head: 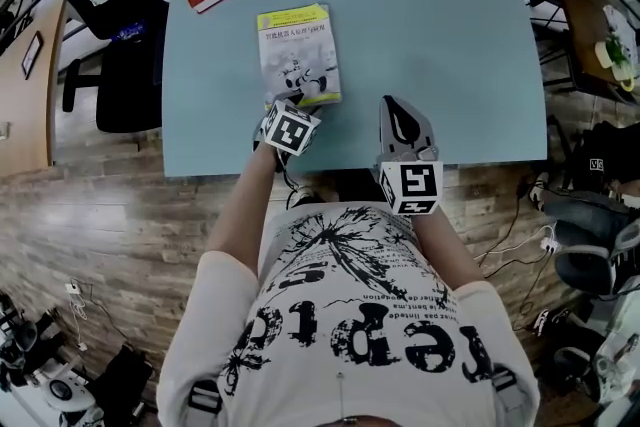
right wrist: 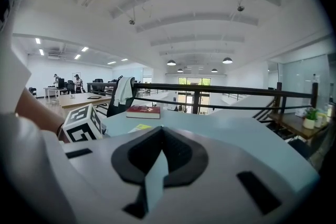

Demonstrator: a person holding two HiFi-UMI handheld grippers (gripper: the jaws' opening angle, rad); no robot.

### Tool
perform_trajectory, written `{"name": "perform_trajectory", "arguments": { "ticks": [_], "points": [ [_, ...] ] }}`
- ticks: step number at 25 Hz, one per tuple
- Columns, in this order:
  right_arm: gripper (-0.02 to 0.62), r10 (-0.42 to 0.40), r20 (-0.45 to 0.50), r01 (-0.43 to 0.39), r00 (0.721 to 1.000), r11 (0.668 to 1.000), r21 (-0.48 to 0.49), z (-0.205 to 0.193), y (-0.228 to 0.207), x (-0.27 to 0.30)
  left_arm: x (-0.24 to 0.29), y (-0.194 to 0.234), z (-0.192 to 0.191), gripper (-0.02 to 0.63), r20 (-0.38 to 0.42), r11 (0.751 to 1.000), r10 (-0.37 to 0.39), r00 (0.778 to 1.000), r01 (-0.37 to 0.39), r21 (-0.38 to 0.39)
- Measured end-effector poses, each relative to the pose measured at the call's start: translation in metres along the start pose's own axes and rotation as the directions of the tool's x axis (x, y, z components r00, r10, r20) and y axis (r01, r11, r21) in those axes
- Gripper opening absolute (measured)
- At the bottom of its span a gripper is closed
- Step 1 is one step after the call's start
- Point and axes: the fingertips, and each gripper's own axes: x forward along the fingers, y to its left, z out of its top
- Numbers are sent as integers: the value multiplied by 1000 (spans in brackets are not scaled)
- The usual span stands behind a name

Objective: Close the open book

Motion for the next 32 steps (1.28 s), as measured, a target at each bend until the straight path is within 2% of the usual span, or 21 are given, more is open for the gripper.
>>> {"name": "perform_trajectory", "arguments": {
  "ticks": [5,8,11,15,17,22,25,28,32],
  "points": [
    [11,8,18,-7,1000,1000,-13,9,11,-1,-31,2,13,212,123,1000,12,992,-11,-13],
    [11,19,37,-18,999,1000,-26,19,21,-2,-71,8,36,147,244,998,58,968,-52,-31],
    [11,54,60,-52,997,998,-37,30,35,-2,-115,18,58,76,368,994,108,924,-91,-63],
    [11,97,114,-91,989,994,-58,49,55,-5,-171,20,78,59,497,993,116,860,-100,-60],
    [11,103,143,-95,984,994,-61,60,63,-8,-200,20,87,48,562,991,130,817,-118,-58],
    [11,115,187,-103,976,992,-69,80,75,-16,-269,15,99,31,702,981,174,691,-187,-59],
    [11,109,205,-96,973,993,-73,88,79,-21,-299,13,98,28,748,972,197,634,-225,-66],
    [11,101,217,-85,971,993,-81,92,84,-26,-317,14,93,28,772,965,214,599,-254,-70],
    [10,97,225,-79,970,993,-89,94,95,-32,-332,17,81,28,787,966,217,578,-241,-89]
  ]
}}
